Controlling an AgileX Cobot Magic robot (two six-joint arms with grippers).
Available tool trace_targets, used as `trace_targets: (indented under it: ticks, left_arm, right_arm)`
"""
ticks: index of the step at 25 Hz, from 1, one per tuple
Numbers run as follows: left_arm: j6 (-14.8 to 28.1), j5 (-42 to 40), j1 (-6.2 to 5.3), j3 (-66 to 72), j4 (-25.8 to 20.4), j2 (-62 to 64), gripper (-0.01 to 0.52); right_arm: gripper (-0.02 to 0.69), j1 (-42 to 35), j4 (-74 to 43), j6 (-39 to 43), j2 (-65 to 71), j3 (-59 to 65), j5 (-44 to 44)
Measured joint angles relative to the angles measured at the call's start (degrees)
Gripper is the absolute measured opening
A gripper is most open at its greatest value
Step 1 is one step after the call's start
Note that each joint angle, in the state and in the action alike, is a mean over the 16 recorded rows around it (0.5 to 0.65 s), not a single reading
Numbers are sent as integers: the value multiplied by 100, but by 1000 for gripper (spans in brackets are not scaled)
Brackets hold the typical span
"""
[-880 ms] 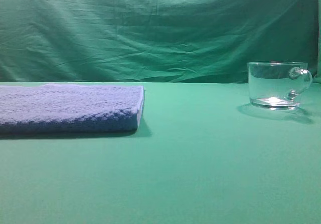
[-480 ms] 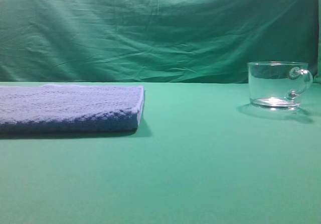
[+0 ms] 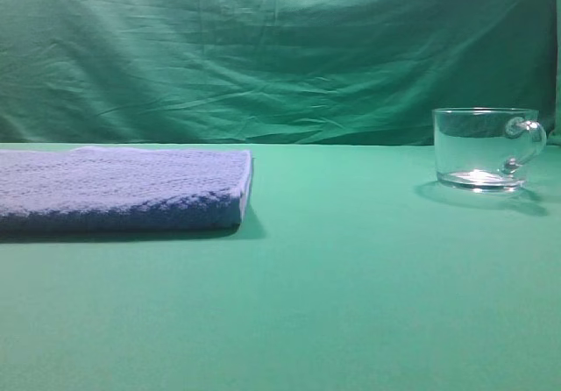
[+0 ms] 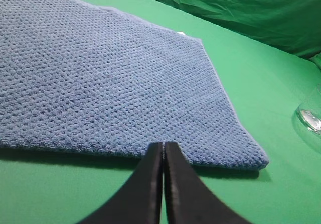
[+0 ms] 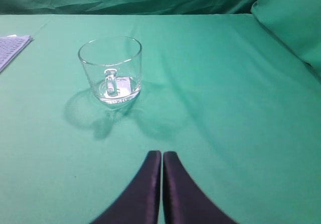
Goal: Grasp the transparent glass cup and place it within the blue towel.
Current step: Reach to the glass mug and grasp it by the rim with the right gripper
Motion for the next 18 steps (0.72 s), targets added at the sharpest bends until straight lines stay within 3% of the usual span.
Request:
trace_targets:
  ticks: [8,18]
  left_arm:
    - [0,0,0,0,0,0,0]
    - [0,0,0,0,0,0,0]
  right_arm:
    - [0,0,143,49,0,0,-255]
    - [0,14,749,181,22,-115,-1521]
